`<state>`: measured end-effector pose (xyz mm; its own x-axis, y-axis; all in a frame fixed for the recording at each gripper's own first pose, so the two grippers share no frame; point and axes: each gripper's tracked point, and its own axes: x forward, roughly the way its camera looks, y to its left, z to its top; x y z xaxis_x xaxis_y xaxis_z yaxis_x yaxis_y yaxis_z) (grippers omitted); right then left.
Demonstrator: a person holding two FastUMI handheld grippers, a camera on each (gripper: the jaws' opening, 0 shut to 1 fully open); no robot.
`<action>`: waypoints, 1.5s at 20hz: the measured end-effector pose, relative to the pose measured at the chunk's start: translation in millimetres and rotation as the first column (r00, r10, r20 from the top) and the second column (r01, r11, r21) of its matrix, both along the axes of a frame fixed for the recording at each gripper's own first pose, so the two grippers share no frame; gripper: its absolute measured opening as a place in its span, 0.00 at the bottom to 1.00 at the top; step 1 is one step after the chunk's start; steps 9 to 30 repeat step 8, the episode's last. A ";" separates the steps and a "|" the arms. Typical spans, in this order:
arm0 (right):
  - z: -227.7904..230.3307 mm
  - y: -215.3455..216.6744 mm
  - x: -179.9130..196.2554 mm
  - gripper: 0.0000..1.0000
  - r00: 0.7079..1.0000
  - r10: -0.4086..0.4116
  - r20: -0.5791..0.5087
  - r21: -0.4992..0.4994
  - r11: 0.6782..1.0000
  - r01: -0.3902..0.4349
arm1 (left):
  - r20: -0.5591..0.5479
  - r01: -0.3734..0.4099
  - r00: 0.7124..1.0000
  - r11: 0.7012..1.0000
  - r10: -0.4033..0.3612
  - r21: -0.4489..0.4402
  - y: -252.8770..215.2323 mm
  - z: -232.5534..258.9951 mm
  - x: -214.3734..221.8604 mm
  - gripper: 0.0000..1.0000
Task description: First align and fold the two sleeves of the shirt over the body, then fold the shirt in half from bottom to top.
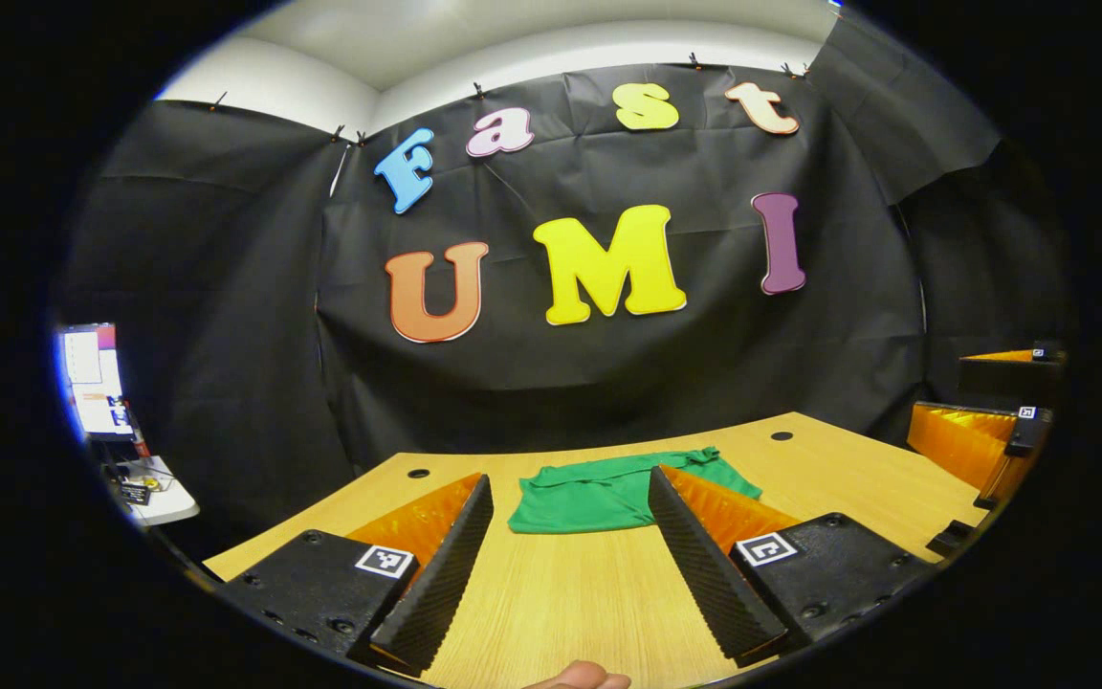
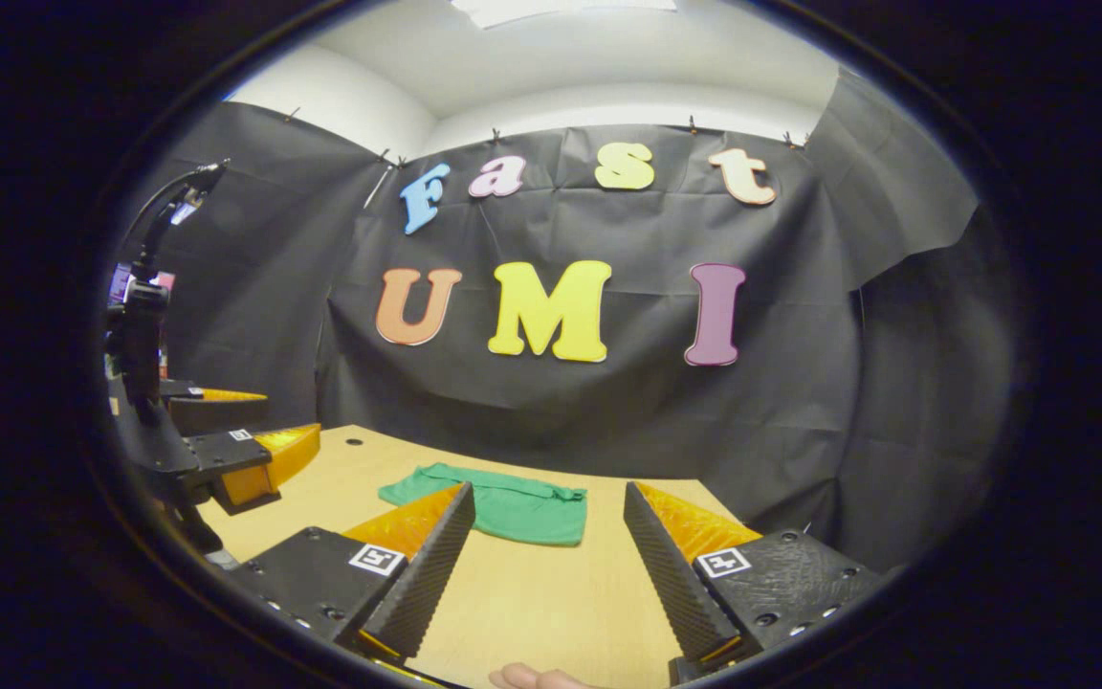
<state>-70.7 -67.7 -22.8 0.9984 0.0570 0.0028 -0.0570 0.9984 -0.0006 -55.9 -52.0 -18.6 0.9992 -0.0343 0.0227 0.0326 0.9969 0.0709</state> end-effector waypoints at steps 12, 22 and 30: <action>-27.0 7.3 11.7 0.95 0.999 -0.024 -0.044 -0.037 0.999 0.023 | -0.070 -0.012 0.997 0.999 0.010 -0.030 14.1 -19.4 10.2 1.00; -27.0 7.3 11.7 0.95 0.999 -0.024 -0.044 -0.037 0.999 0.023 | -0.070 -0.012 0.997 0.999 0.010 -0.030 14.1 -19.4 10.2 1.00; -27.0 7.3 11.7 0.95 0.999 -0.024 -0.044 -0.037 0.999 0.023 | -0.070 -0.012 0.997 0.999 0.010 -0.030 14.1 -19.4 10.2 1.00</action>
